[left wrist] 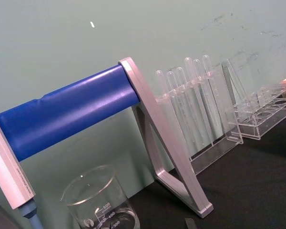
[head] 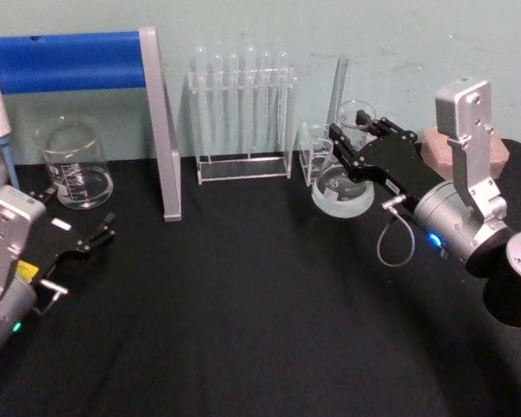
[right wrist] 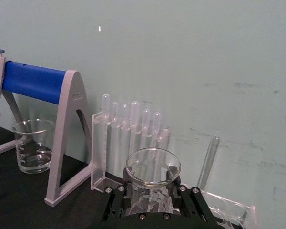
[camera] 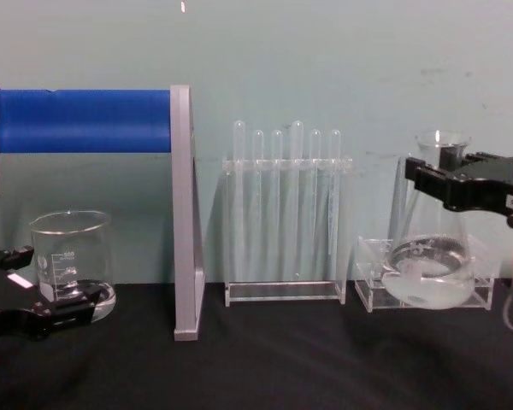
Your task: Grasp the erlenmeyer flask with one hand, shake it three times, then place it back.
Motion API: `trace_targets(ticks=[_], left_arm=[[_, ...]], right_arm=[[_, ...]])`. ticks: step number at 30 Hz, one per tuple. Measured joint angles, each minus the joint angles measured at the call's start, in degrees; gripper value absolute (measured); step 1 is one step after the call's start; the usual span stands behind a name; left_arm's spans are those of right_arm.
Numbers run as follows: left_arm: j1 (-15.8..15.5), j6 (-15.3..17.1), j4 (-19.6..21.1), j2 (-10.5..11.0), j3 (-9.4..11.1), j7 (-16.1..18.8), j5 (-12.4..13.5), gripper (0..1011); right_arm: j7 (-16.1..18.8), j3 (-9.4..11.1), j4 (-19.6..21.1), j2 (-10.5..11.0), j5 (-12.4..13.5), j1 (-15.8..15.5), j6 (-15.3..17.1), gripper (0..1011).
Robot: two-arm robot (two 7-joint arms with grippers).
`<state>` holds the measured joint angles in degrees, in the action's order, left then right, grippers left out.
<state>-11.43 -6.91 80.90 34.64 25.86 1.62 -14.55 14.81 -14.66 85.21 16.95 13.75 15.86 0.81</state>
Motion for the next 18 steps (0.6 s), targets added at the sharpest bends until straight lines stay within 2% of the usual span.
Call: trace_targets(ticks=[9,18], left_arm=[[0.0,0.0,0.0,0.0,0.0,0.0,0.0,1001],[0.0,0.0,0.0,0.0,0.0,0.0,0.0,1001]], right_arm=[[0.8,0.2,0.2,-0.7,-0.6,-0.2,0.2,449],[4.0,-2.9,1.2,-1.3,-0.8,-0.7,0.7,449]])
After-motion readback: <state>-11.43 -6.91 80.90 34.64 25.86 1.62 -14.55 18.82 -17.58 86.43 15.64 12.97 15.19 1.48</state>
